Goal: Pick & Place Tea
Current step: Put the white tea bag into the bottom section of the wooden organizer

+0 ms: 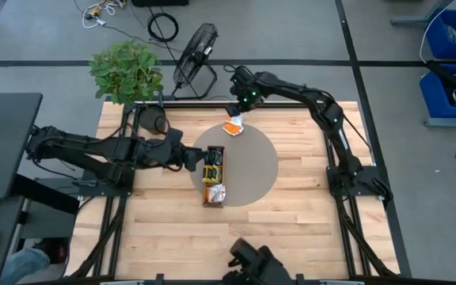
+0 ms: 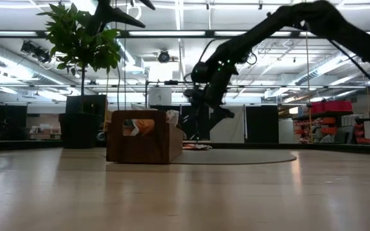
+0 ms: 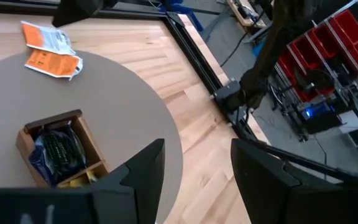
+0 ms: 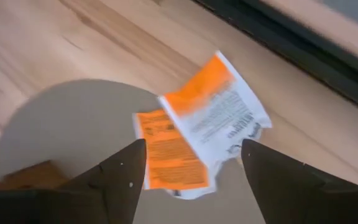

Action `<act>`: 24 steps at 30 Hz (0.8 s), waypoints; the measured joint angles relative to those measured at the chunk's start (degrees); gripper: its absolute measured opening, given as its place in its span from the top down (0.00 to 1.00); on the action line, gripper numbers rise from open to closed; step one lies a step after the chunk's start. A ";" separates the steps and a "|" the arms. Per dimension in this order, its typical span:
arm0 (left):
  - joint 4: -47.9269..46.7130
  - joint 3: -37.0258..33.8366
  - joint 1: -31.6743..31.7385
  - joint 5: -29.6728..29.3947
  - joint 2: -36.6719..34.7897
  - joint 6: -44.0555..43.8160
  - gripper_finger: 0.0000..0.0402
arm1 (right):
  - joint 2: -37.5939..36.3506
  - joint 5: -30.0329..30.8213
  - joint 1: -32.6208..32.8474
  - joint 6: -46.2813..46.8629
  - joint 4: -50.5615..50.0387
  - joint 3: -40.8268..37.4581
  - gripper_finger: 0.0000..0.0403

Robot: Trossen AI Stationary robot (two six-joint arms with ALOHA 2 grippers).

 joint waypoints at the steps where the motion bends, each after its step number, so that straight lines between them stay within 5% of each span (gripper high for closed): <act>1: 0.01 0.00 0.16 0.00 0.00 0.00 0.53 | 0.99 -0.35 -0.29 -0.19 -0.80 0.48 0.33; 16: -0.22 0.00 0.29 0.02 0.00 1.52 0.53 | 3.41 1.60 -3.64 1.53 -0.52 -1.15 0.36; 24: -0.22 -0.02 0.29 0.81 0.02 1.48 0.53 | 6.27 -2.87 -3.56 3.04 -0.58 -1.21 0.42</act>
